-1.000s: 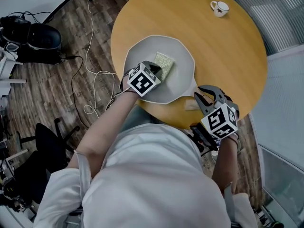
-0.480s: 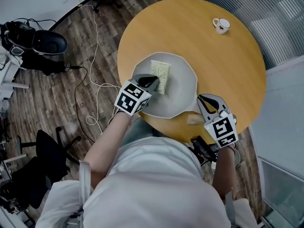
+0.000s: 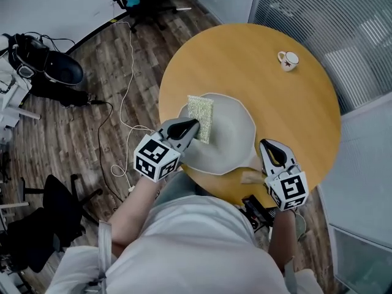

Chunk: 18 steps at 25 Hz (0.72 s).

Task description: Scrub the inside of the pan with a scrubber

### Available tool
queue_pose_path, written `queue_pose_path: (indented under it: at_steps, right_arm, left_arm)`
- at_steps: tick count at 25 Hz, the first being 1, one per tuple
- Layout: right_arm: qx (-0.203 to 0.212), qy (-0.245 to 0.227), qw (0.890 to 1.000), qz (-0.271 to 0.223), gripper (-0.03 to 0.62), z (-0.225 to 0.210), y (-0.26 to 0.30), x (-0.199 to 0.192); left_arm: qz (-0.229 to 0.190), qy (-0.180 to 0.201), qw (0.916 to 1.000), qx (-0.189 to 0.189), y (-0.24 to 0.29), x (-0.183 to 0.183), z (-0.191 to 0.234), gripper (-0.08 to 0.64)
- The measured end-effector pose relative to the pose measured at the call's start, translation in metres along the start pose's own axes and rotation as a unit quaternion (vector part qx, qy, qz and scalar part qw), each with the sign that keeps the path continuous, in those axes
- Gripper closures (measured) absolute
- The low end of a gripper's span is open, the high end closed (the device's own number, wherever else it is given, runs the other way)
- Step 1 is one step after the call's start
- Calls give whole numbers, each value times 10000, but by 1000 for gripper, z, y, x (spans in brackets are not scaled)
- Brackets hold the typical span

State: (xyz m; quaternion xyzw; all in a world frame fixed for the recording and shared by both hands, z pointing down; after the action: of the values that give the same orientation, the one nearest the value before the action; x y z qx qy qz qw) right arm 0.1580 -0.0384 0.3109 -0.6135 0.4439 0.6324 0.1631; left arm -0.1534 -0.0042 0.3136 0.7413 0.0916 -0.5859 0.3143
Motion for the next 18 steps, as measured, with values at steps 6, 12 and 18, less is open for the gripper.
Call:
queue_pose_path:
  at_steps: [6,12,18]
  right_arm:
    - [-88,491,9970,-590,569,-8,-9,22]
    - [-309,993,9914,-795,571,-23,-20,23]
    - [-510,1024,9897,-863,572,-17,-33,19]
  left_arm:
    - [-438,-84,9986,273,-23,18,7,545]
    - [-647,-151,9968,437,-33,25,11,545]
    - [-784,-198,9948,624,-51,28,3,545]
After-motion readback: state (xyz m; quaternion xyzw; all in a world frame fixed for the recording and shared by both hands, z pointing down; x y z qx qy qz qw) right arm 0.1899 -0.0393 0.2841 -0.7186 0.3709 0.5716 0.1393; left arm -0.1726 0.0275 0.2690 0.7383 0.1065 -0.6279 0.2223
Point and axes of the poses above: the fingertips, and each gripper's own axes: y forward along the fingers, z to its left, x out of its top, the point moved 10 cm from there along -y, backward along the fingers, and after that the axes turned 15 degrees about y, right-handed, at the moved point
